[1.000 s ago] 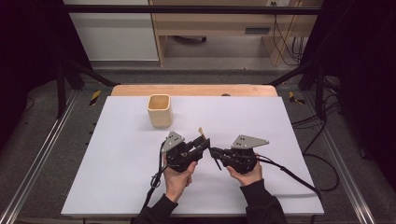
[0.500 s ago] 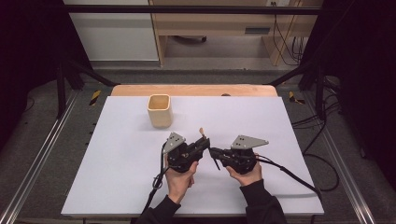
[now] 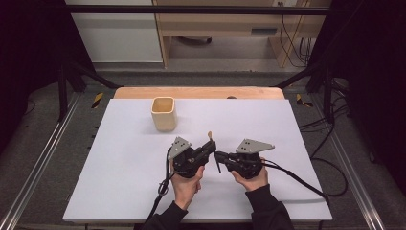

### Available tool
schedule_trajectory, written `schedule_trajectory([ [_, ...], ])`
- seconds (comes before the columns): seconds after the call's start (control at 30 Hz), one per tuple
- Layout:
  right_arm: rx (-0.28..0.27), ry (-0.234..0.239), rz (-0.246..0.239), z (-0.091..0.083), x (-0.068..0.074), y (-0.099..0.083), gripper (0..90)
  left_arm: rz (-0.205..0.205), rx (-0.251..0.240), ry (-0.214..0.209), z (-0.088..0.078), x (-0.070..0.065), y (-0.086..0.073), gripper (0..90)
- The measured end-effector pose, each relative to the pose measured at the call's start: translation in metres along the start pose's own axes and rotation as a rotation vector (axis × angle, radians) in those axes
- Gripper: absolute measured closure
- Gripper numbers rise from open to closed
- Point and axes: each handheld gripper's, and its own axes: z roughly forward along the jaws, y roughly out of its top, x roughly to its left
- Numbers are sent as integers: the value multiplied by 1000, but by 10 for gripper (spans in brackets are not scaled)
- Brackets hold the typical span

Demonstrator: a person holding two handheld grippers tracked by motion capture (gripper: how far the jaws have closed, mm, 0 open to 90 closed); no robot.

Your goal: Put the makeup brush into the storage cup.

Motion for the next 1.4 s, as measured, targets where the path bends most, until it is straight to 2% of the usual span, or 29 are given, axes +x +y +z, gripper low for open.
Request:
schedule_trajectory([
  [0.17, -8, -13, 4, -2, -1, 1, 750, 22, 6, 17, -2, 3, 3, 833],
  [0.33, -26, -58, -4, -5, -2, 3, 578, 50, 5, 37, -9, 11, 10, 833],
  [0.47, -30, -100, -2, -7, -5, 2, 465, 56, 2, 52, -16, 17, 16, 833],
  [0.7, -26, -158, 25, -11, -13, -1, 276, 72, 13, 69, -26, 28, 25, 832],
  [0.83, -31, -189, 42, -17, -17, -4, 217, 82, 19, 74, -31, 33, 30, 832],
  [1.0, -2, -236, 52, -24, -23, -7, 105, 99, 25, 84, -37, 39, 37, 832],
  [1.4, 28, -349, 94, -40, -38, -20, 25, 106, 15, 119, -54, 58, 57, 832],
])
